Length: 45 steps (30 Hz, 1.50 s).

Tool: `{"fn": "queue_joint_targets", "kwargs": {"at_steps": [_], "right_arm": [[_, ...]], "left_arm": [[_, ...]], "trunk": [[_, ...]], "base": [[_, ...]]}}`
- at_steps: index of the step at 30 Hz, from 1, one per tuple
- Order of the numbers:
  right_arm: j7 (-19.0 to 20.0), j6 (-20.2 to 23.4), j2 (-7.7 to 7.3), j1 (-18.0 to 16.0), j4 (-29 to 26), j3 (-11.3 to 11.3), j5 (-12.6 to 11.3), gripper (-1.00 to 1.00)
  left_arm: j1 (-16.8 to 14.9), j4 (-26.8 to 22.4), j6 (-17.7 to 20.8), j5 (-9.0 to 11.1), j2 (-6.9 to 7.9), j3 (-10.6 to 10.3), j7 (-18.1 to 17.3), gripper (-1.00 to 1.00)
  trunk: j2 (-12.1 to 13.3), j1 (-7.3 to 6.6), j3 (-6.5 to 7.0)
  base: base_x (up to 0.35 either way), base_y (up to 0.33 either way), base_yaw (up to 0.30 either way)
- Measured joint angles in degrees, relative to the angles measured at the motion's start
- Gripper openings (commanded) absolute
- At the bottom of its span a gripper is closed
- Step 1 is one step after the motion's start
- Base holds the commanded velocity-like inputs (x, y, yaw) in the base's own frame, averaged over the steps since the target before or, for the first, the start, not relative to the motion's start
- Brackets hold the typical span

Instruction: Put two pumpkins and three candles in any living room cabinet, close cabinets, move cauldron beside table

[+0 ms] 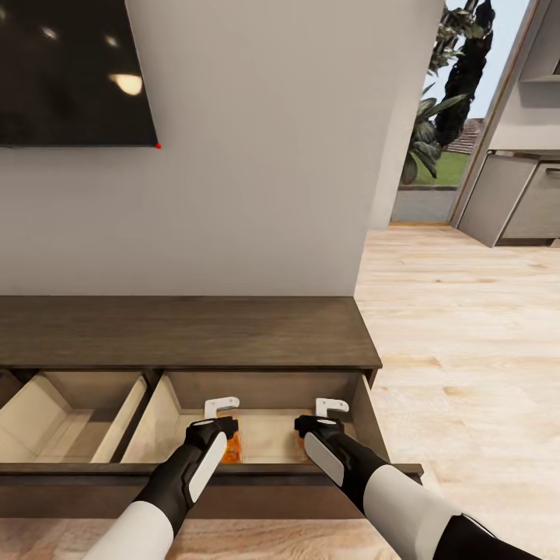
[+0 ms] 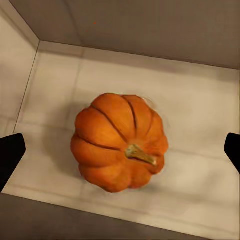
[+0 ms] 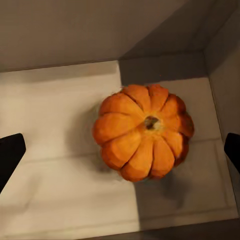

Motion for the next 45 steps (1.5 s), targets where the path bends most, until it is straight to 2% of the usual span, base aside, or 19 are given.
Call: {"fn": "queue_joint_targets", "kwargs": {"at_steps": [9,17,25,29,33,40,45], "right_arm": [[0.01,0.0,0.0,-0.03,0.0,0.0,0.0,1.0],[-0.01,0.1,0.0,0.01,-0.1,0.0,-0.04,1.0],[-0.12,1.55,0.0,-0.02,-0.76,-0.04,-0.84,1.0],[-0.3,5.16,0.0,0.0,-0.93,-0.38,-0.95,1.0],[-0.64,6.9,0.0,-0.02,-1.02,-0.63,-1.08,1.0],[-0.72,7.27,-0.16,-0.03,-2.56,-0.73,-1.61,1.0],[-0.64,7.32,-0.18,-0.03,-2.79,-0.72,-1.74,1.0]], "left_arm": [[0.0,0.0,0.05,0.0,0.0,0.0,0.0,1.0],[0.0,-0.05,0.29,0.23,0.0,0.0,-0.14,1.0],[0.0,-0.23,1.28,3.93,0.08,0.33,-0.12,1.0],[0.0,-1.4,3.34,4.24,0.09,0.51,0.07,1.0],[0.0,-3.59,6.31,5.06,0.09,0.66,1.93,1.0],[0.0,-4.15,7.2,10.21,0.26,0.49,5.63,1.0],[0.0,-4.2,7.38,10.83,0.27,0.47,7.0,1.0]], "trunk": [[0.0,0.0,0.0],[3.19,-1.75,1.43],[6.4,-3.51,2.87],[8.01,-4.39,3.59],[9.61,-5.27,4.3],[12.42,-6.81,5.56],[14.42,-7.9,6.46]], "base": [[0.0,0.0,0.0],[0.0,0.0,0.0],[0.0,0.0,0.0],[0.0,0.0,0.0],[0.0,0.0,0.0],[0.0,0.0,0.0],[0.0,0.0,0.0]]}}
